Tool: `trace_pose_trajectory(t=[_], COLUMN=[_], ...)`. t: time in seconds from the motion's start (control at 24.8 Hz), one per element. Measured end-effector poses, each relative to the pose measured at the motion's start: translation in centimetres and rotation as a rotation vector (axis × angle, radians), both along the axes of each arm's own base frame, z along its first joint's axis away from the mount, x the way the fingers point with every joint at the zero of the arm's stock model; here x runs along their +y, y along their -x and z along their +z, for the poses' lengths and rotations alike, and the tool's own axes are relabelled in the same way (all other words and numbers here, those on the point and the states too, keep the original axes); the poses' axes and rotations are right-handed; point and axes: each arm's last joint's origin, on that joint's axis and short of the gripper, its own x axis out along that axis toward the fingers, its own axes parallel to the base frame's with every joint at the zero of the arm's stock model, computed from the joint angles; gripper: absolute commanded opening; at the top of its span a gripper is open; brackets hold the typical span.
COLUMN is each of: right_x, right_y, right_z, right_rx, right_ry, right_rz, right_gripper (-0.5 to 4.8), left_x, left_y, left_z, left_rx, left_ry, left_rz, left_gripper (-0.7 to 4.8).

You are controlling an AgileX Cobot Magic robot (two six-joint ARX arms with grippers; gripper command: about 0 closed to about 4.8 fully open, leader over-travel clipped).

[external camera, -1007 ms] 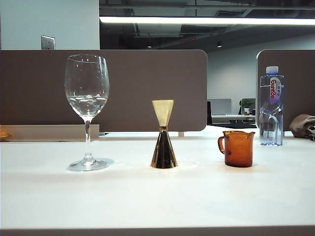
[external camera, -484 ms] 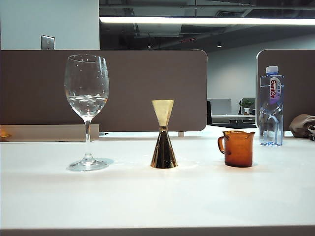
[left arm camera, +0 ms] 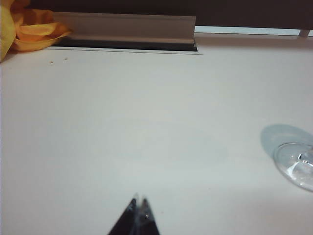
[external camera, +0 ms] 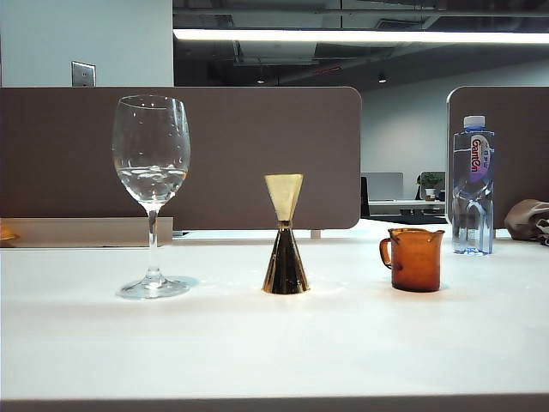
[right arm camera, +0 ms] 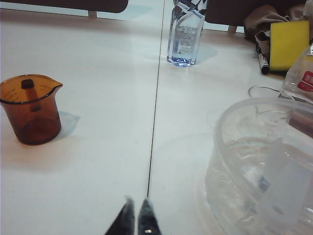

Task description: Pick up the small amber measuring cup and pour the water in it into the jigger, then pick up the jigger and pour the water in it into the wine glass.

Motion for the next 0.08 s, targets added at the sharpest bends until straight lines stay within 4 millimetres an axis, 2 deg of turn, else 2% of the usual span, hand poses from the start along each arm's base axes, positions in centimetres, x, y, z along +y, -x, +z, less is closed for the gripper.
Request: trace_pose_trajectory(t=[0.08], right_x=[0.0], right_y=[0.0], right_z=[0.0], right_rx=[0.0], right_ry=[0.0], right_rz=[0.0], right_gripper=[0.22], left_x=[0.0], left_y=[0.0], left_z=[0.0], left_rx=[0.0], left_ry=[0.0], left_rz=[0.0], left_gripper=[-0.02])
